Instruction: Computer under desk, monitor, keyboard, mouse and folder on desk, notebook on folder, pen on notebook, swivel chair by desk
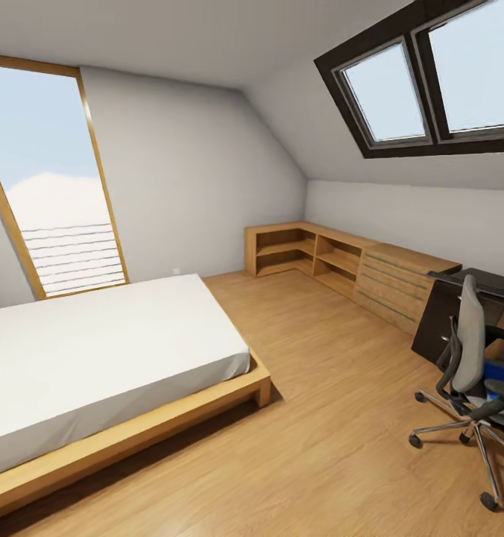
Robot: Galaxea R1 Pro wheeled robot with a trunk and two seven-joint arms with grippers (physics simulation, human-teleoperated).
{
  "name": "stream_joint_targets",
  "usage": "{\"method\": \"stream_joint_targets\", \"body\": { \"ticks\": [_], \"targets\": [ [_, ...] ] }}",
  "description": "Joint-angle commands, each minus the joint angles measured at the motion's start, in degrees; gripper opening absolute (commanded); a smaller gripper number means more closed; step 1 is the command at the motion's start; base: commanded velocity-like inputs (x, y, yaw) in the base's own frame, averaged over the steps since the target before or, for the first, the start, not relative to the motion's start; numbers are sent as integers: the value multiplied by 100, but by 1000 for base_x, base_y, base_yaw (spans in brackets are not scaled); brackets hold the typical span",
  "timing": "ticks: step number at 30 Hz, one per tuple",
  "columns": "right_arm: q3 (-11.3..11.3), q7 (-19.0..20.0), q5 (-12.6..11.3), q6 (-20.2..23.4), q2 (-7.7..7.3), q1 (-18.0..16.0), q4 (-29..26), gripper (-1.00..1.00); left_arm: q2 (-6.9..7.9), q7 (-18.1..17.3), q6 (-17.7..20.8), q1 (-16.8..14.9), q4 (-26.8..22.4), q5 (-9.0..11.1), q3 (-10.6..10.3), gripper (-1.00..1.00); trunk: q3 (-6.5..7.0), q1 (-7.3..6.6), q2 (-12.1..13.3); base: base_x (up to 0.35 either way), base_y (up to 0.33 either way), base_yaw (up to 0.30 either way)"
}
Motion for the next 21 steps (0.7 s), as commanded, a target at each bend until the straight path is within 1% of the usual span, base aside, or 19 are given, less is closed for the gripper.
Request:
{"method": "stream_joint_targets", "body": {
  "ticks": [1, 6, 9, 13, 16, 21],
  "targets": [
    [-10, -5, 27, -19, 4, -3, 4, 100, -1, 7, -49, -2, 2, 20, 3, 100, -8, 1, -6, 0, 0, 0],
    [-10, -11, 27, -23, 6, -3, 4, 100, -1, 9, -57, -2, 3, 21, 4, 100, -8, 1, -6, 0, 0, 0],
    [-5, -11, 28, -23, 4, -3, 4, 100, -1, 9, -57, -1, 3, 26, 4, 100, -8, 1, -6, 116, 85, -139],
    [-4, -8, 31, -18, 6, -3, 11, 100, -1, 9, -57, -2, 3, 27, 4, 100, -8, 1, -6, 241, 171, -243],
    [-4, -7, 36, -15, 1, -4, 13, 100, -1, 9, -57, -5, 37, 24, 4, 100, -8, 1, -6, 202, 39, -264],
    [-4, -2, 35, -4, 0, -4, 13, 100, -4, 9, -64, -4, 94, 24, 2, 100, -8, 1, -6, 43, 7, -265]
  ]
}}
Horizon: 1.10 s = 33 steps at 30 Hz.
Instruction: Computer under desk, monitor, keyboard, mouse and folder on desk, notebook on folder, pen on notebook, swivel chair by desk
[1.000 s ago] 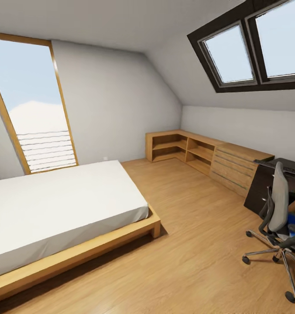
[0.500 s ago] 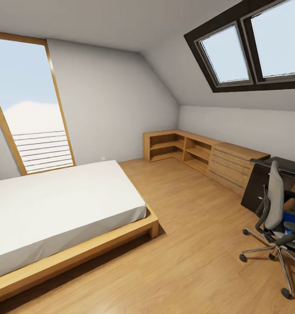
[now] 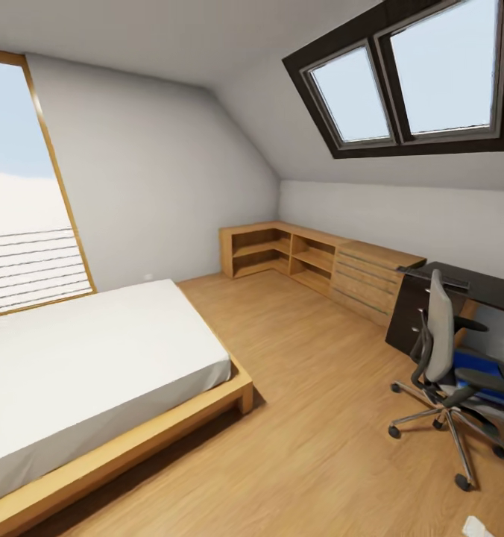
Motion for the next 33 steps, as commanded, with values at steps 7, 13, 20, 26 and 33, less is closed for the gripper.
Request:
{"method": "stream_joint_targets", "body": {
  "ticks": [7, 13, 20, 26, 33],
  "targets": [
    [-4, 1, 29, -11, -2, -5, 5, 100, -6, 3, -19, 1, 6, 14, 4, 100, -8, 1, -6, 4, 1, -266],
    [-4, 1, 30, -10, -2, -4, 5, 100, -7, 3, -19, -2, 7, 14, 4, 100, -8, 1, -6, 0, 0, -266],
    [-4, 1, 30, -12, -2, -5, 5, 100, -7, -4, -19, 0, 7, 14, -8, 100, -8, 1, -6, 0, 0, -266],
    [-4, 1, 30, -10, -2, -5, 5, 100, -7, 0, -19, 2, 7, 14, -10, 100, -8, 1, -6, 30, 1, -266],
    [-1, 1, 30, -15, -2, -5, 5, 100, -7, 1, -27, -1, 7, 14, -6, 100, -8, 1, -6, 272, 14, -266]
  ]
}}
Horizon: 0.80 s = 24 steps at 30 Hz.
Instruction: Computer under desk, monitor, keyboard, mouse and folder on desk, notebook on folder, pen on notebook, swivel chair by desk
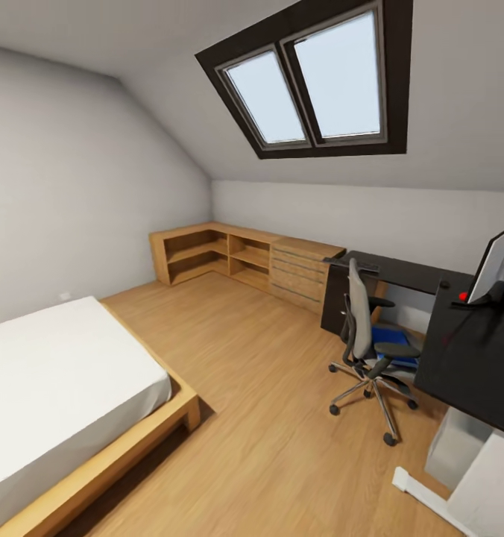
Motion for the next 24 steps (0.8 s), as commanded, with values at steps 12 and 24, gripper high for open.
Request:
{"method": "stream_joint_targets", "body": {
  "ticks": [12, 24],
  "targets": [
    [-2, -3, 28, -20, 0, -5, 5, 100, 1, 5, -18, -3, 1, 18, 2, 100, -8, 4, -5, 323, 46, -266],
    [-2, -3, 28, -20, -8, -6, 5, 100, 5, 3, -13, 1, 1, 32, 11, 100, -8, 4, -5, 324, 142, -266]
  ]
}}
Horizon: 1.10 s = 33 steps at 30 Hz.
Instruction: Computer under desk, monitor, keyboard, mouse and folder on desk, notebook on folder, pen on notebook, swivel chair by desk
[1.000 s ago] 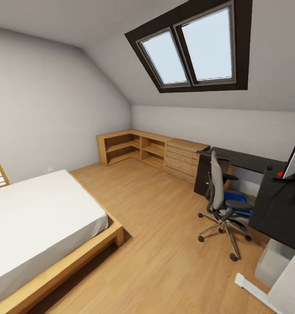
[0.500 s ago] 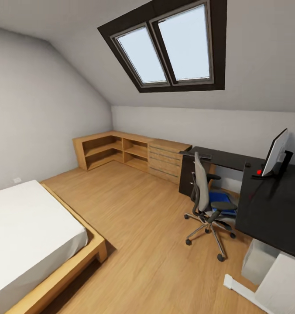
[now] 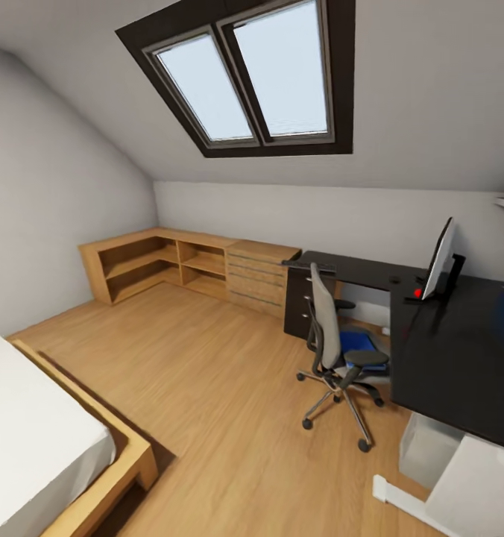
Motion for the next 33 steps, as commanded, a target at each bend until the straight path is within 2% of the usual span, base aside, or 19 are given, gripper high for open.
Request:
{"method": "stream_joint_targets", "body": {
  "ticks": [1, 17, 33],
  "targets": [
    [0, -5, 26, -17, -1, -5, 5, 100, -2, 1, -15, -3, 1, 21, 2, 100, -8, 4, -5, 315, 192, -266],
    [0, -14, 26, -13, -2, -5, 5, 100, 1, 4, -13, -7, 1, 29, 6, 100, -8, 4, -5, 281, 228, -237],
    [1, -14, 26, -10, -2, -5, 5, 100, -2, -2, -13, -6, 1, 23, 2, 100, -17, 4, -5, 249, 246, -24]
  ]
}}
